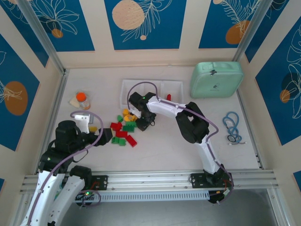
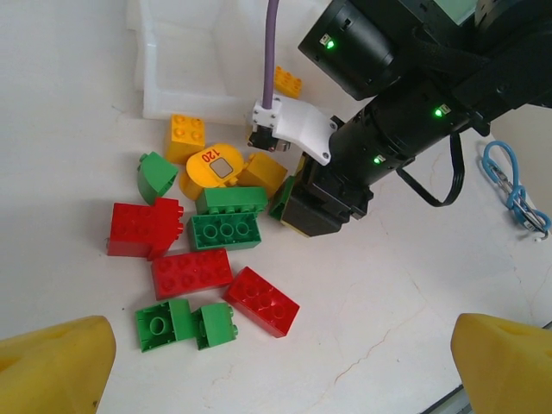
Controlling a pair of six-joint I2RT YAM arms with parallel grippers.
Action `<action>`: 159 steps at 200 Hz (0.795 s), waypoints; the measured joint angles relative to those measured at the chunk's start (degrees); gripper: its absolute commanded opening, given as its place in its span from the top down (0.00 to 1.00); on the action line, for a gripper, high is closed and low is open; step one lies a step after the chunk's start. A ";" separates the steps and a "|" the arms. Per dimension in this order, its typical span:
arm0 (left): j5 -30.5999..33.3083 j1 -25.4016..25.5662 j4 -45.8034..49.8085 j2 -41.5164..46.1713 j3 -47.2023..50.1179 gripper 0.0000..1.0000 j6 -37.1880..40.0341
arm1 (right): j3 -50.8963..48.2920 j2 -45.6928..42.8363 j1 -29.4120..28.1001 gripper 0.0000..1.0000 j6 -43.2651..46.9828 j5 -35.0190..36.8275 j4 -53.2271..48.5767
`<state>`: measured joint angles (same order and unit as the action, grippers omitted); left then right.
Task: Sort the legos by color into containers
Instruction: Pick up the lego from the center of the table, then place the lego in the container.
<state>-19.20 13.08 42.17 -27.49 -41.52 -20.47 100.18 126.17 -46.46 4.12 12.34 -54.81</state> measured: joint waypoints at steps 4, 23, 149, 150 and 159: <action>0.04 0.00 0.02 0.00 0.00 0.01 0.02 | -0.02 -0.31 0.00 0.76 -0.04 -0.04 -0.35; 0.20 -0.02 0.02 0.04 0.00 0.01 0.00 | -0.02 -2.36 0.02 0.77 -0.52 -0.76 -1.51; 2.05 -0.11 0.09 1.95 0.02 0.01 0.00 | 29.99 5.35 7.06 0.80 -1.57 -12.37 1.53; 2.08 -0.11 0.09 1.95 0.02 0.01 0.00 | 30.58 5.97 7.06 0.80 -1.38 -12.35 1.40; 2.14 -0.11 0.09 1.92 0.02 0.01 0.00 | 33.73 9.14 7.04 0.78 -0.55 -12.28 0.98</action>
<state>-17.06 12.97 42.26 -25.56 -41.50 -20.47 133.91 135.31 -39.42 3.57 0.05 -53.82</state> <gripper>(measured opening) 0.994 0.412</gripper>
